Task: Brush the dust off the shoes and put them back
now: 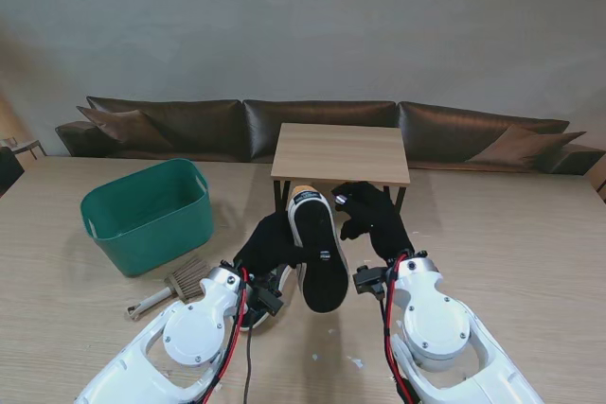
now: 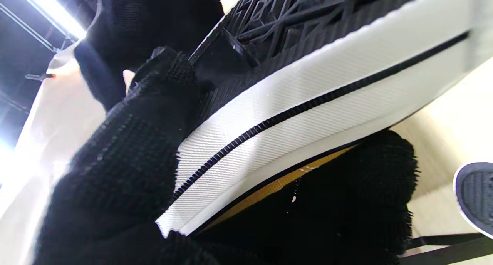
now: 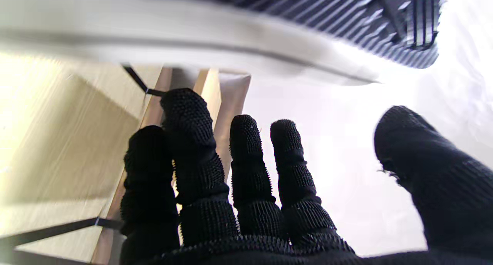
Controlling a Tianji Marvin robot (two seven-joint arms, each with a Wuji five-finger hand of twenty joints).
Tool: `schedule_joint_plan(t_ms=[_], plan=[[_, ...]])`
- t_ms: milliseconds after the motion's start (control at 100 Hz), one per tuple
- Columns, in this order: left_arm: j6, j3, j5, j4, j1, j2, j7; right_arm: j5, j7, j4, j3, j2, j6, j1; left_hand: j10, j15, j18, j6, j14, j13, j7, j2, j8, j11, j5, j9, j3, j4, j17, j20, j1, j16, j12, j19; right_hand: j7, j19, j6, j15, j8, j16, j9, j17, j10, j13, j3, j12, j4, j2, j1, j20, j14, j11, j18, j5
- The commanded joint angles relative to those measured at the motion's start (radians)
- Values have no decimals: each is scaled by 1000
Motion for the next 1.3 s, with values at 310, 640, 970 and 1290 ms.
schedule_joint_plan(t_ms=[310,640,970,1290], plan=[[124,-69,-109,-44,-36,30,-179,-97,306,60,82,90,-26,-10,-45,137,-14,-91,-101,89,140,143,48,59,22,29,175,48,25,2,165,73,48,46,-115,-334,-33,-273,-117,-104,-264,-281,-93,-213,-219,-77,18,-128,74,-118,-94,-82,-79,-223],[215,-49,-192,-23,-100,33,-266,-147,390,66,54,117,-54,-5,-37,175,-12,-82,-111,92,134,144,55,62,20,26,166,51,36,18,169,97,56,77,-110,-385,-5,-300,-134,-118,-329,-287,-89,-249,84,-89,-50,-356,-34,-99,-103,-74,-96,-226],[210,-2,-183,8,-138,41,-317,-160,353,77,-26,106,-24,16,-38,173,-16,-85,-114,89,131,148,58,58,17,20,163,52,35,20,169,96,56,78,-60,-329,41,-246,-112,-100,-251,-252,-64,-193,14,-76,-33,-258,-38,-75,-81,-42,-77,-149],[195,22,-160,40,-160,34,-297,-151,220,102,-83,69,-3,19,-15,200,-41,-67,-103,58,114,165,68,68,-5,-35,147,57,-41,78,169,153,118,125,454,56,-91,79,-219,-32,392,68,-50,300,182,49,-142,-168,234,-123,-99,97,-15,387]])
